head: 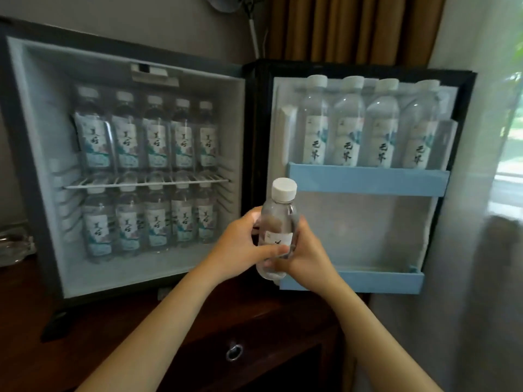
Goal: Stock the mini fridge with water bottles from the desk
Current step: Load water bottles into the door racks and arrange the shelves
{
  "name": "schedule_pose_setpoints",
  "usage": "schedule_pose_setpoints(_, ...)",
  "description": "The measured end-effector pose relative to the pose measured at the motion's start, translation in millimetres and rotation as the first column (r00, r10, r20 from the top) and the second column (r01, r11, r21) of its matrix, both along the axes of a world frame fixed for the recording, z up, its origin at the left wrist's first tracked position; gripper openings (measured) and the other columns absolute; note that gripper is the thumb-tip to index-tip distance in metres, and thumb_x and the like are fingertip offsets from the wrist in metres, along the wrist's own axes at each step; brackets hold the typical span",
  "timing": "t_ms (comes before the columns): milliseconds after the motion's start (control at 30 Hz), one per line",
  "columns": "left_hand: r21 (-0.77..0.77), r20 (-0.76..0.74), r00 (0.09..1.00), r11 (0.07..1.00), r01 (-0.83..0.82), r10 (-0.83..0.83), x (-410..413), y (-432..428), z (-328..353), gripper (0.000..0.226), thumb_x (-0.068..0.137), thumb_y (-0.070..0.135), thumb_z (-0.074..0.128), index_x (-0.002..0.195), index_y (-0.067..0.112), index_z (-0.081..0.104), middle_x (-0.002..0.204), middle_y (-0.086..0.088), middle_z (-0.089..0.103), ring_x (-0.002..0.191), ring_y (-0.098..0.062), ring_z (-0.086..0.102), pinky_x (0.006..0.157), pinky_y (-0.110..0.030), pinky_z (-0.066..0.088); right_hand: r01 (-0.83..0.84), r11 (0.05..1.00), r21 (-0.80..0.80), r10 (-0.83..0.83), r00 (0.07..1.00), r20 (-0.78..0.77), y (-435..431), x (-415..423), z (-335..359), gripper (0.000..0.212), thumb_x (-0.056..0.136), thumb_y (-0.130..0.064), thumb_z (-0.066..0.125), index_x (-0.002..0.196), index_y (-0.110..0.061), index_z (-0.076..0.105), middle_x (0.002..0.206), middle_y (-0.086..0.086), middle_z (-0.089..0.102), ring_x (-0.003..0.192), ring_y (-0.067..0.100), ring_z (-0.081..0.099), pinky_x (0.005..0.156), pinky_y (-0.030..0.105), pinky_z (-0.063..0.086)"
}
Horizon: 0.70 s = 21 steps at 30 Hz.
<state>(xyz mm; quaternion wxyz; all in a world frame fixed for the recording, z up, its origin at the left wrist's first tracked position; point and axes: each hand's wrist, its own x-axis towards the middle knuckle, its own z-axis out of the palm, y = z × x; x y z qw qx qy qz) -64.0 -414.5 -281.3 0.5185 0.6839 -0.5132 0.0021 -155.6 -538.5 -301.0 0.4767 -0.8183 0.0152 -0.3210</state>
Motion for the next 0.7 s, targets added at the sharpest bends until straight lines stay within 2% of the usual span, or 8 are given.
schedule_pose_setpoints(167, -0.067, -0.021, 0.998, 0.996, 0.061, -0.062, -14, -34, 8, 0.046, 0.073, 0.019, 0.077, 0.100, 0.043, 0.049, 0.102, 0.013, 0.064, 0.090, 0.009, 0.060, 0.081, -0.011, 0.047, 0.049, 0.998, 0.037, -0.049, 0.999, 0.011, -29, -14, 6, 0.075, 0.061, -0.008, 0.083, 0.113, -0.045, 0.044, 0.112, -0.002, 0.064, 0.104, 0.016, 0.064, 0.085, 0.041, 0.056)
schedule_pose_setpoints(267, -0.073, -0.039, 0.994, 0.993, 0.098, -0.101, -17, -49, 7, 0.053, 0.072, 0.022, 0.078, 0.115, 0.036, 0.051, 0.112, 0.011, 0.064, 0.103, -0.003, 0.062, 0.093, -0.029, 0.048, 0.085, 0.996, 0.022, -0.086, 0.995, 0.046, -40, -19, 8, 0.068, 0.065, -0.001, 0.080, 0.107, -0.042, 0.045, 0.106, -0.005, 0.064, 0.099, 0.011, 0.062, 0.078, 0.033, 0.058)
schedule_pose_setpoints(333, -0.076, -0.022, 0.994, 0.991, 0.107, -0.109, -18, -58, 7, 0.059, 0.070, 0.027, 0.078, 0.122, 0.032, 0.049, 0.115, 0.011, 0.063, 0.109, -0.006, 0.059, 0.098, -0.033, 0.046, 0.091, 0.995, 0.027, -0.092, 0.994, 0.056, -47, -20, 8, 0.066, 0.066, 0.001, 0.079, 0.110, -0.036, 0.047, 0.105, -0.007, 0.065, 0.098, 0.009, 0.063, 0.079, 0.033, 0.057)
schedule_pose_setpoints(433, -0.070, -0.012, 0.995, 0.993, 0.096, -0.097, -19, -67, 3, 0.058, 0.073, 0.024, 0.077, 0.115, 0.047, 0.045, 0.113, 0.016, 0.062, 0.110, -0.001, 0.057, 0.098, -0.025, 0.043, 0.091, 0.995, 0.032, -0.092, 0.995, 0.037, -58, -17, 3, 0.064, 0.068, 0.003, 0.077, 0.117, -0.025, 0.048, 0.105, -0.005, 0.065, 0.096, 0.010, 0.064, 0.077, 0.027, 0.057)
schedule_pose_setpoints(533, -0.097, 0.000, 0.999, 0.994, 0.054, -0.055, -17, -71, -1, 0.053, 0.078, 0.021, 0.072, 0.112, 0.050, 0.042, 0.110, 0.023, 0.059, 0.104, 0.006, 0.056, 0.089, -0.013, 0.043, 0.082, 0.995, 0.064, -0.081, 0.997, -0.016, -65, -13, -3, 0.066, 0.066, 0.002, 0.078, 0.118, -0.022, 0.045, 0.106, -0.006, 0.063, 0.094, 0.007, 0.062, 0.073, 0.020, 0.053)
schedule_pose_setpoints(600, -0.109, 0.025, 0.999, 0.994, 0.028, -0.026, -18, -71, -1, 0.048, 0.079, 0.025, 0.069, 0.117, 0.042, 0.044, 0.112, 0.024, 0.054, 0.103, 0.006, 0.054, 0.084, -0.007, 0.044, 0.063, 0.993, 0.096, -0.058, 0.996, -0.061, -69, -9, -13, 0.073, 0.065, 0.002, 0.079, 0.120, -0.027, 0.042, 0.109, -0.003, 0.062, 0.099, 0.011, 0.062, 0.078, 0.025, 0.055)
schedule_pose_setpoints(667, -0.123, 0.080, 0.997, 0.992, 0.000, 0.010, -16, -71, 0, 0.050, 0.077, 0.035, 0.064, 0.124, 0.026, 0.051, 0.114, 0.019, 0.054, 0.103, 0.002, 0.055, 0.084, -0.009, 0.048, 0.061, 0.992, 0.107, -0.051, 0.994, -0.095, -70, -6, -24, 0.075, 0.064, 0.000, 0.081, 0.119, -0.033, 0.040, 0.112, -0.004, 0.061, 0.104, 0.013, 0.061, 0.085, 0.032, 0.054)
schedule_pose_setpoints(700, -0.133, 0.107, 0.994, 0.991, -0.017, 0.031, -16, -70, 1, 0.053, 0.076, 0.038, 0.062, 0.125, 0.019, 0.053, 0.115, 0.015, 0.055, 0.104, -0.002, 0.056, 0.085, -0.012, 0.049, 0.064, 0.993, 0.094, -0.054, 0.993, -0.105, -70, -5, -27, 0.076, 0.064, -0.003, 0.082, 0.120, -0.033, 0.040, 0.112, -0.007, 0.061, 0.106, 0.012, 0.060, 0.088, 0.031, 0.053)
